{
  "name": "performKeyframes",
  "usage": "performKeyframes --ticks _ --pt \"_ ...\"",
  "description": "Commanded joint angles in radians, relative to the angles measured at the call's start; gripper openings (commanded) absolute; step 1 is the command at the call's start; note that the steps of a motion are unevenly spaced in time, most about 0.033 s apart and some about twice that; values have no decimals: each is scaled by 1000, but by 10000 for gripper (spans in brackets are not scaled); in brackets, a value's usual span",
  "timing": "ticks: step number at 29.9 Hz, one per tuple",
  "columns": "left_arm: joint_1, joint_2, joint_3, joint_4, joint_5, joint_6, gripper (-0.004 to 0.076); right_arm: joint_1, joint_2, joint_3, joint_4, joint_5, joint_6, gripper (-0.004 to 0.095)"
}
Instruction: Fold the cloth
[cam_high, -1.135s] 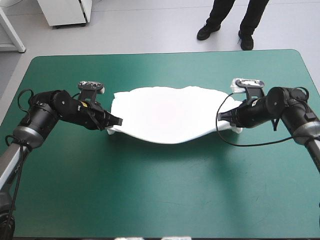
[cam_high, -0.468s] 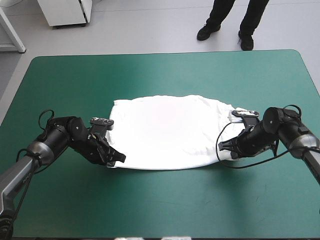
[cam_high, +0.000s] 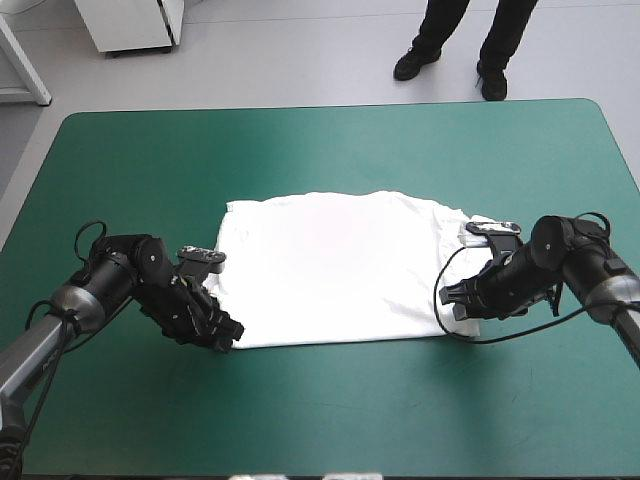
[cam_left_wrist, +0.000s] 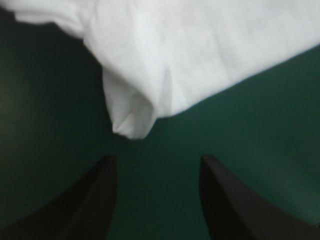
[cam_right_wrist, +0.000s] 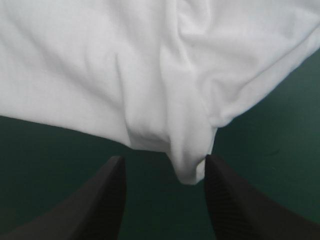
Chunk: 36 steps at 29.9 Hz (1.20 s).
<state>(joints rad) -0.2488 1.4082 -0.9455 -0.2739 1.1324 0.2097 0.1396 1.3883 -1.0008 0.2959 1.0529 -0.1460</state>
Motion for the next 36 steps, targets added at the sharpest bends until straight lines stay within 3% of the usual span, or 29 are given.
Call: performKeyframes --ticks 1,10,16,23,29,36 --pt "-6 -90 -64 36 75 -17 405 -4 -91 -57 -43 12 15 496" --pt "-6 -244 -373 44 66 -44 405 -6 -169 -187 -311 8 217 496" --pt "-6 -246 -501 -47 49 -34 405 -12 -124 -190 -341 -123 283 496" --pt "-8 -246 -506 -78 60 -22 405 -54 32 -190 -317 -185 294 593" --pt "-8 -246 -506 -80 60 -12 405 -57 154 -193 -314 -277 294 596" --pt "-8 -246 -506 -78 60 -12 405 -75 273 -202 -329 -287 294 594"
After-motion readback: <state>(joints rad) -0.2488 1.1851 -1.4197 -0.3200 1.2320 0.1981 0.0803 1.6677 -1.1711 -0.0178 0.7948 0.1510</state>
